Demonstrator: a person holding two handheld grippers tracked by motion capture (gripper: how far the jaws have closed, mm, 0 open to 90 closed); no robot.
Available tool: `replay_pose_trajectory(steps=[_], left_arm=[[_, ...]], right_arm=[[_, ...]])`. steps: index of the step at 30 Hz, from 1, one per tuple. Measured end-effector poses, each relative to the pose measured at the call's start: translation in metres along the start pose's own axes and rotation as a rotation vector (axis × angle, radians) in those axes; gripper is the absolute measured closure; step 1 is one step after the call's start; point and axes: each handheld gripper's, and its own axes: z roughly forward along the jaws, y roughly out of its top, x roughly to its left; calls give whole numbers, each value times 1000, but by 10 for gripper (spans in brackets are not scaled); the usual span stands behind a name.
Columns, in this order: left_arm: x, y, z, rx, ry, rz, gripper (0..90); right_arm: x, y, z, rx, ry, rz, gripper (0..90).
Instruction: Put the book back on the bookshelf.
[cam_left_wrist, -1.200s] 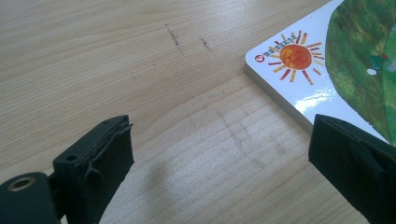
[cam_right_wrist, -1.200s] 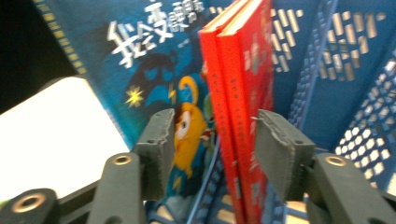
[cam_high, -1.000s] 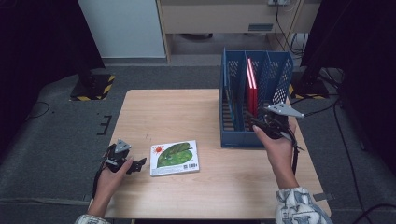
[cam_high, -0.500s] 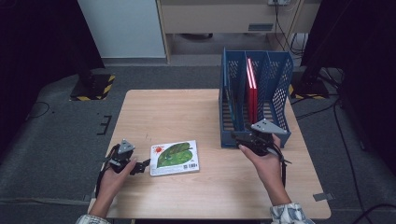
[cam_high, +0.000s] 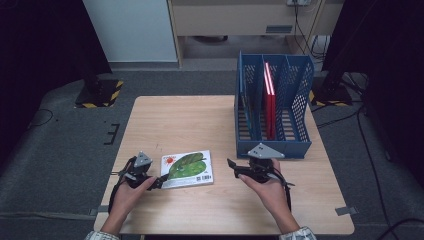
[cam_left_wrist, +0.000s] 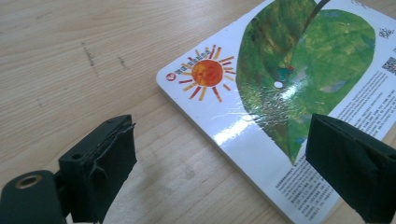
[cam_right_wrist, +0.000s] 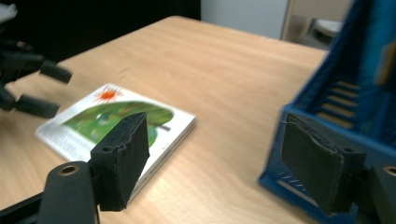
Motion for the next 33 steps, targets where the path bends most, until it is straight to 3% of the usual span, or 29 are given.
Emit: replay_pose_trajectory(steps=[8,17,29,33], left_arm=[[-6,0,7,18,-8,14,77],[-7,0,12,40,-30,1,78],[-9,-3,18,36,-119,-58,116],[-9,-3,18,34,-118,-52,118]], right_arm=[[22,-15,23,72,57,-41,154],[42,-30,51,180,146,-41,132],[52,-44,74,287,175,-55,140],[54,-47,77,300,178,-49,147]])
